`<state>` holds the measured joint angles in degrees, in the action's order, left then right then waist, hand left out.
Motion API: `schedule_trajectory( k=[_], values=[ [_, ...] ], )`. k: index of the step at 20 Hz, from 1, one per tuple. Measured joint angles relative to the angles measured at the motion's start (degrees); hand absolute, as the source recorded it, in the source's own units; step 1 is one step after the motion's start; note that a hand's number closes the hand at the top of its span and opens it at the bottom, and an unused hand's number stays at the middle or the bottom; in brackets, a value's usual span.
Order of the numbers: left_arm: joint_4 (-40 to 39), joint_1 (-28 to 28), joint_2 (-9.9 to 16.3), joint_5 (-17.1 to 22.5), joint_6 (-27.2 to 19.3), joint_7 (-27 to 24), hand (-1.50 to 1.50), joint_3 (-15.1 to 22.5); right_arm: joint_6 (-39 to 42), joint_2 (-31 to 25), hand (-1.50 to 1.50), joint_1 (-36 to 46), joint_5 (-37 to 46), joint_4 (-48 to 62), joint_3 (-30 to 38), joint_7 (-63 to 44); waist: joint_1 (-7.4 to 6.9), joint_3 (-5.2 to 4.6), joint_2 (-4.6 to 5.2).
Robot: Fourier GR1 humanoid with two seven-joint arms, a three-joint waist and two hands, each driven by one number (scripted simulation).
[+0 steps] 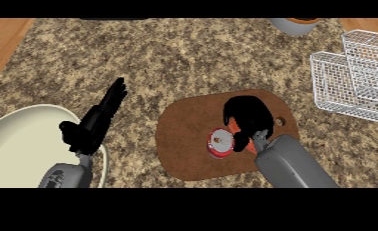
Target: Pick the sweet potato from the cutting board and place it in the tiered basket
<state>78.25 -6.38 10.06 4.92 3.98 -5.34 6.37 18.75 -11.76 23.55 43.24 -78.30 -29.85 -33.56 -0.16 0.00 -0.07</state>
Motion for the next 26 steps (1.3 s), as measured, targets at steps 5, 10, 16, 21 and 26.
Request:
schedule_trajectory(
  k=[5,10,16,21,26],
  values=[
    [0.26,1.61,-0.2,-0.44,-1.28,-0.11,0.0,-1.09,-2.22,-12.73,1.5,-5.2,-1.26,0.06,8.03,9.74,2.86,0.11,-0.12],
    [0.48,3.01,0.14,0.02,-2.43,-0.73,0.0,-2.82,-5.21,-27.97,1.5,-10.39,-4.69,5.24,20.12,19.53,6.83,0.52,-0.08],
    [1.08,3.7,0.43,0.4,-2.06,-1.05,0.0,-3.13,-8.82,-40.76,1.5,-14.08,-11.8,15.57,34.35,36.12,6.56,0.73,0.07],
    [1.13,4.1,0.1,0.08,-1.64,-1.73,0.0,-2.38,-5.4,-45.18,1.5,-14.03,-23.52,24.19,46.35,50.62,5.38,0.69,-0.1],
    [1.42,2.98,-0.51,-0.68,-1.33,-1.25,0.0,-0.98,0.73,-51.81,1.5,-13.59,-30.92,33.7,55.58,64.9,2.89,0.5,0.11]
  ],
)
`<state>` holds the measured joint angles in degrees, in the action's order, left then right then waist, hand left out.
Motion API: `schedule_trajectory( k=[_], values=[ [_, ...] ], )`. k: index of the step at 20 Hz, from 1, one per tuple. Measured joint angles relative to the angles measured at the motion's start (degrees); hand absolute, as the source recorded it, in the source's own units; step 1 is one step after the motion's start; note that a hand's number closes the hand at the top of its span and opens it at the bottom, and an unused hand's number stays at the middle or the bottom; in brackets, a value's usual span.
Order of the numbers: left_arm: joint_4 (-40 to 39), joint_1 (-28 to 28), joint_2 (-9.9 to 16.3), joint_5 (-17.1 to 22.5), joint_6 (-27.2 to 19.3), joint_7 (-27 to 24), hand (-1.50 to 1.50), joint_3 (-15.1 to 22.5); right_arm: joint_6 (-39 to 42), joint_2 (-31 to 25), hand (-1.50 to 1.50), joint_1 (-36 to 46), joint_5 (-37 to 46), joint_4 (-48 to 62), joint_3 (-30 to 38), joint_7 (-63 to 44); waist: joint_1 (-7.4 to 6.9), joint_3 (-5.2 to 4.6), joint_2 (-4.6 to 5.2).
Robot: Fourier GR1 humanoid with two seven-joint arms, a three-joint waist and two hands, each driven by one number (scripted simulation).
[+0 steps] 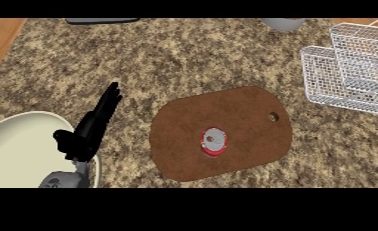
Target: Pick the sweet potato from the cutting board and place it in the tiered basket
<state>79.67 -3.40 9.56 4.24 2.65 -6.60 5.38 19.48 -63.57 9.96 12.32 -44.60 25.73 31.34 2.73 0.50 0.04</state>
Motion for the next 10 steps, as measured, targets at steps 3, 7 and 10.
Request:
schedule_trajectory(
  k=[3,7,10],
  values=[
    [-1.04,-1.24,-0.76,-0.61,0.39,-0.6,0.0,0.95,4.03,-4.61,1.5,1.46,-1.39,6.92,2.7,5.86,-1.68,-0.12,0.23],
    [-1.9,-3.37,-0.79,-0.21,1.6,0.63,0.0,0.97,7.35,-9.41,1.5,7.2,-1.53,13.28,2.86,5.39,-3.49,-0.23,0.41],
    [-3.1,-4.53,-0.51,-0.33,2.48,0.73,0.0,0.81,9.26,-10.86,1.5,12.65,-1.4,15.27,1.75,2.57,-4.14,-0.33,0.45]
  ],
)
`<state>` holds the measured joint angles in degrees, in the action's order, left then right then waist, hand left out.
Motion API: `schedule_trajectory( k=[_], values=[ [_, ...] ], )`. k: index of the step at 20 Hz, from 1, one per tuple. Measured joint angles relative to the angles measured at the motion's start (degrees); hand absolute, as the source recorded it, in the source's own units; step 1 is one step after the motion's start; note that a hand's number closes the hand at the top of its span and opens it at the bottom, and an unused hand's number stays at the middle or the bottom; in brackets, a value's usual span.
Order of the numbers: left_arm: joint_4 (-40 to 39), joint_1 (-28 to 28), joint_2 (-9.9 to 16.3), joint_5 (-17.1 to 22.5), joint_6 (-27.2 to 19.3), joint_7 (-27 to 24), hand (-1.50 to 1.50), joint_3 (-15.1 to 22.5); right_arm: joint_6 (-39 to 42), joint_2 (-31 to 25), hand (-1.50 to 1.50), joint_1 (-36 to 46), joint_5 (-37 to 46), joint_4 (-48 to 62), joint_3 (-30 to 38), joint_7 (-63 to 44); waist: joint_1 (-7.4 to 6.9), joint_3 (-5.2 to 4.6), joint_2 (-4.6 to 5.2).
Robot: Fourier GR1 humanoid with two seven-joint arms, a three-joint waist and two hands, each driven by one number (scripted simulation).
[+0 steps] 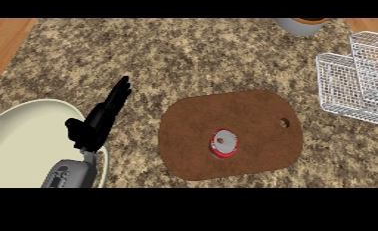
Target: Pick the sweet potato from the cutting board and place it in the tiered basket
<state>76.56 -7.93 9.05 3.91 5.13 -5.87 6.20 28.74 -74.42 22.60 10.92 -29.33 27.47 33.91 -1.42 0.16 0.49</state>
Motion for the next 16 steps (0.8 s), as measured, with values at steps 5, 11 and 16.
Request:
schedule_trajectory(
  k=[5,11,16],
  values=[
    [0.25,-0.68,-0.59,-0.5,-0.07,0.9,0.0,0.39,2.35,0.56,1.5,10.1,1.36,0.53,-3.45,-6.6,-1.08,-0.1,0.09],
    [0.07,-1.2,-0.5,-0.89,0.24,0.93,0.0,0.08,2.04,5.53,1.5,20.81,4.25,1.34,-7.91,-12.86,-1.53,-0.12,0.19],
    [-0.18,-1.31,-1.36,-1.63,-0.42,0.81,0.0,0.22,1.41,10.28,1.5,27.76,7.63,2.07,-11.77,-16.04,-1.16,-0.12,0.14]
  ],
)
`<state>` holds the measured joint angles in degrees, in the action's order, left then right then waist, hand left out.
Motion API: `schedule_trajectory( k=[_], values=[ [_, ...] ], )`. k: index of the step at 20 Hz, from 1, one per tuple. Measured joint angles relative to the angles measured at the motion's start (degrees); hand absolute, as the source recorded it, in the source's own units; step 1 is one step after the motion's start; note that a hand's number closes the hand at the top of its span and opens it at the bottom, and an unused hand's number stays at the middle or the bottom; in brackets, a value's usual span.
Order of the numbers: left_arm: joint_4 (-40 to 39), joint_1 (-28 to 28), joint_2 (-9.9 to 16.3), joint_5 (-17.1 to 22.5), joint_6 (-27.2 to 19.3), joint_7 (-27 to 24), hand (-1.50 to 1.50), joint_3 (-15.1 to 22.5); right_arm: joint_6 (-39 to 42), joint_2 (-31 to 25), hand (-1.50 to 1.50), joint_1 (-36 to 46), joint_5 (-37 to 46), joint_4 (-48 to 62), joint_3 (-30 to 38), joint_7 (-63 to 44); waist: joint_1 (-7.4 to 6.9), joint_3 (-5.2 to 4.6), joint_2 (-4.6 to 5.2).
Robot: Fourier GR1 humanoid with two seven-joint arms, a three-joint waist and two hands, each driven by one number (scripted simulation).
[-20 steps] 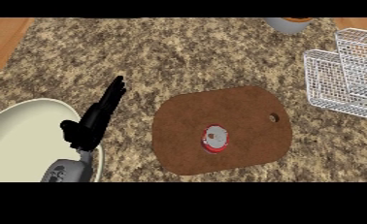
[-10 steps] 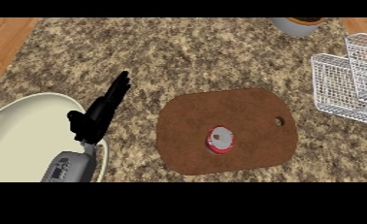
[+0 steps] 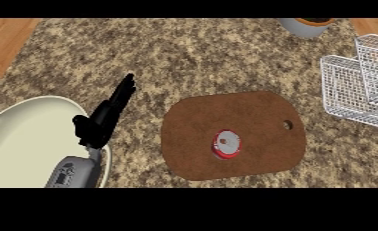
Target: Pick the sweet potato from the cutting board and place it in the tiered basket
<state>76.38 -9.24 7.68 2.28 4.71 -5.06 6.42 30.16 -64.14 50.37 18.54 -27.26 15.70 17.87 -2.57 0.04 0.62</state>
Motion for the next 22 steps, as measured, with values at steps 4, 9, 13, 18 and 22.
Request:
schedule_trajectory(
  k=[4,9,13,18,22],
  values=[
    [1.73,1.29,0.59,0.37,0.68,0.55,0.0,-0.5,-1.54,4.45,1.5,3.17,1.72,1.01,-1.61,-1.57,0.47,-0.01,-0.15],
    [1.68,1.64,0.93,0.79,1.32,0.55,0.0,-1.63,-2.72,8.5,1.5,5.76,3.35,2.16,-2.81,-2.23,0.99,-0.05,-0.24],
    [1.2,1.8,0.19,0.05,0.97,0.0,0.0,-1.39,-2.63,11.4,1.5,7.55,3.23,4.25,-2.45,-3.07,1.12,-0.06,-0.24],
    [2.14,2.67,-0.1,-0.09,1.0,0.05,0.0,-1.38,0.77,13.63,1.5,9.69,1.19,7.11,-0.74,-7.82,1.32,-0.1,-0.38],
    [1.75,2.52,-0.03,-0.39,0.95,-0.13,0.0,-1.56,4.9,14.26,-1.5,12.15,-1.75,12.08,1.96,-16.42,1.36,-0.11,-0.36]
  ],
)
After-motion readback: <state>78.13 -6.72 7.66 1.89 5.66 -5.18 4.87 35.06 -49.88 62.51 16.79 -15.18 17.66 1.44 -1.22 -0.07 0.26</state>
